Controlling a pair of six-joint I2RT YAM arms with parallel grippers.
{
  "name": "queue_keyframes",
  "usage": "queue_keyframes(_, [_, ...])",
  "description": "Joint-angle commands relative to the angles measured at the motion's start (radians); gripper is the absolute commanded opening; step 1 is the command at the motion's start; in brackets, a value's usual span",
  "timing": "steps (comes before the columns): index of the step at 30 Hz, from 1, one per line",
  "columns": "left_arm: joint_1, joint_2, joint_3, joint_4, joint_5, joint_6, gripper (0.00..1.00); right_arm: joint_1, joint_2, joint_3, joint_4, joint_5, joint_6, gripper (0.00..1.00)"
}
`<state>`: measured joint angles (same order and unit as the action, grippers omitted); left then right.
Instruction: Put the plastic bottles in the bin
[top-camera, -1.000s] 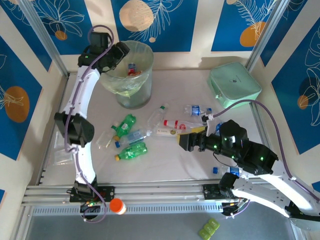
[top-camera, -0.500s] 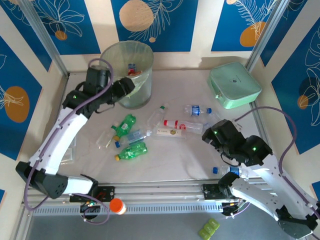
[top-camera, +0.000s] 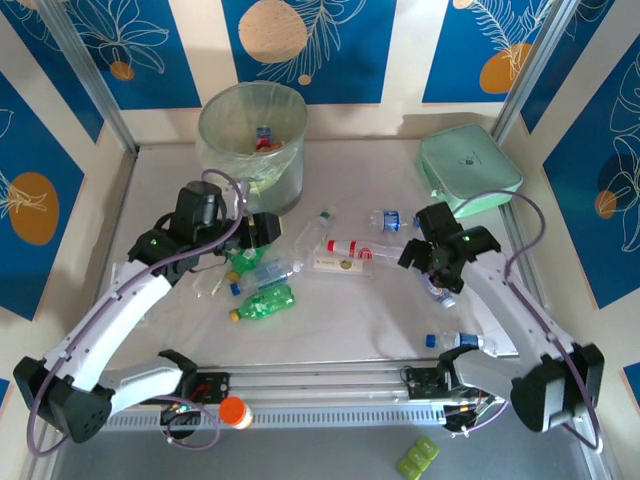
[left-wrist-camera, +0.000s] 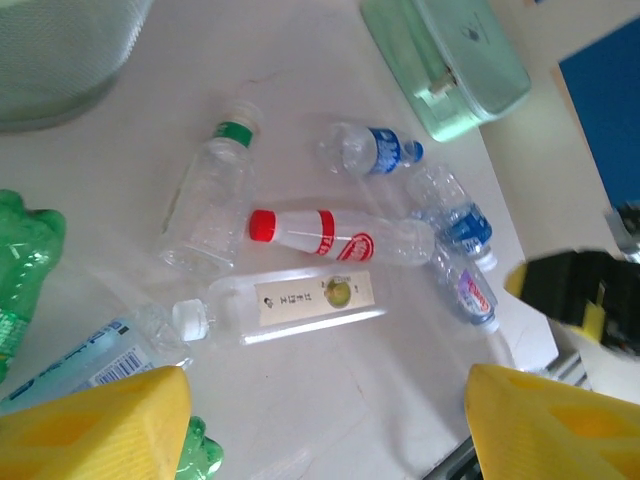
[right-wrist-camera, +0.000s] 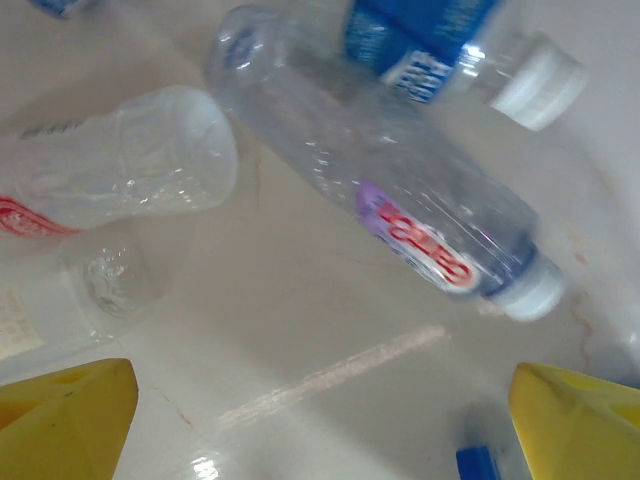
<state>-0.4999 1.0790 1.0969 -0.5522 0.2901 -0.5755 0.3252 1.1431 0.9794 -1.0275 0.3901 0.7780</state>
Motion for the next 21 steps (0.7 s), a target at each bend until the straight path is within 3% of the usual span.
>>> queue_keyframes(1, [-0.005,-0.044,-0.042,0.118,0.075,0.100,0.74,0.004,0.062,-0.001,0.113,-0.044,-0.228,0.96])
queue_keyframes(7, [-0.005,-0.043,-0.078,0.138,0.073,0.103,0.75,-0.042,0.204,-0.016,0.179,0.044,-0.315,0.99])
queue_keyframes(10, [-0.005,-0.031,-0.078,0.144,0.097,0.094,0.75,-0.110,0.220,-0.051,0.228,-0.004,-0.308,0.99])
queue_keyframes(14, [-0.005,-0.038,-0.077,0.146,0.093,0.094,0.75,-0.221,0.192,-0.116,0.339,-0.167,-0.254,0.99])
queue_keyframes(21, [-0.005,-0.041,-0.080,0.139,0.089,0.101,0.76,-0.289,0.189,-0.188,0.390,-0.253,-0.246,0.99])
